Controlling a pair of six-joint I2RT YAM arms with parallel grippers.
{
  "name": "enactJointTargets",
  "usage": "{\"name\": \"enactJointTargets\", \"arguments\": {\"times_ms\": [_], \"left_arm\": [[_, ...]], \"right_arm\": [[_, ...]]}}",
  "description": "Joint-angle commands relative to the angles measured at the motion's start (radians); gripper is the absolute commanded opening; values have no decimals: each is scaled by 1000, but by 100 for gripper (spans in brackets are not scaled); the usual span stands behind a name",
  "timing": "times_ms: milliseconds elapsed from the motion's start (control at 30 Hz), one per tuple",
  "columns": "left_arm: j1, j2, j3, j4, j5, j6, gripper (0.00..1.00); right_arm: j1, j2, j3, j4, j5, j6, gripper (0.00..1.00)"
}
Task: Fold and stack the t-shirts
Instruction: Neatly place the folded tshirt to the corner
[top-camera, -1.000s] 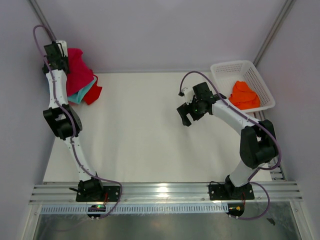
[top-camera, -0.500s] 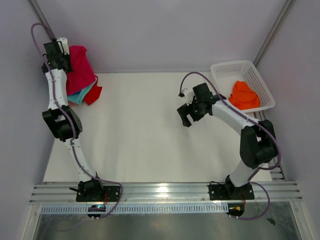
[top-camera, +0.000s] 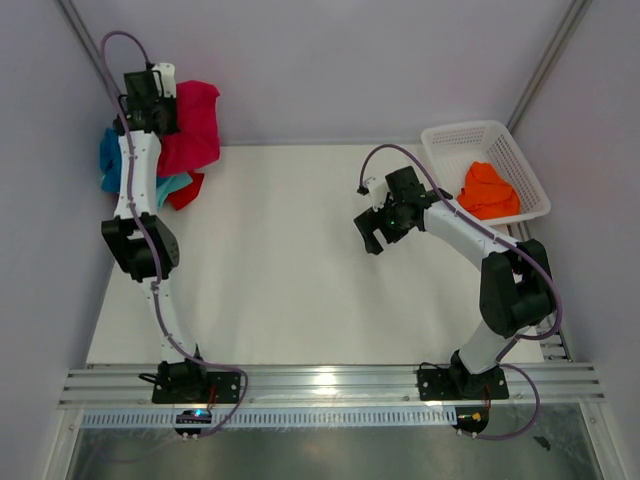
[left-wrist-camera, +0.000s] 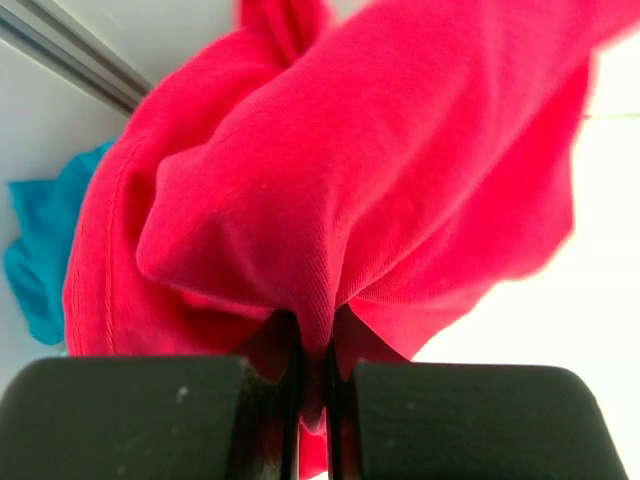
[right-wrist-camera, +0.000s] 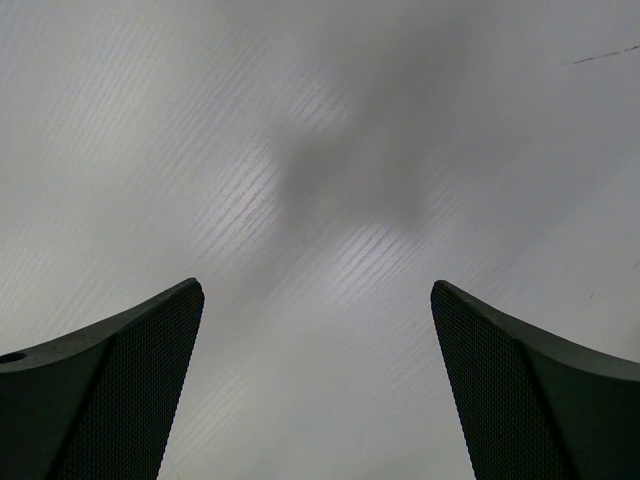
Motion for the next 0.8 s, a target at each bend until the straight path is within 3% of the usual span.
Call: {"name": "enactJointTargets", "arguments": {"times_ms": [0, 400, 767], "left_arm": [[14, -120, 100, 59, -53, -9, 0], [15, -138, 19, 78, -151, 14, 0], [52, -167, -50, 86, -145, -4, 0]], "right_arm": [[2, -42, -1, 27, -15, 2, 99], [2, -52, -6, 21, -30, 2, 99], [2, -35, 1, 15, -41, 2, 99]]}}
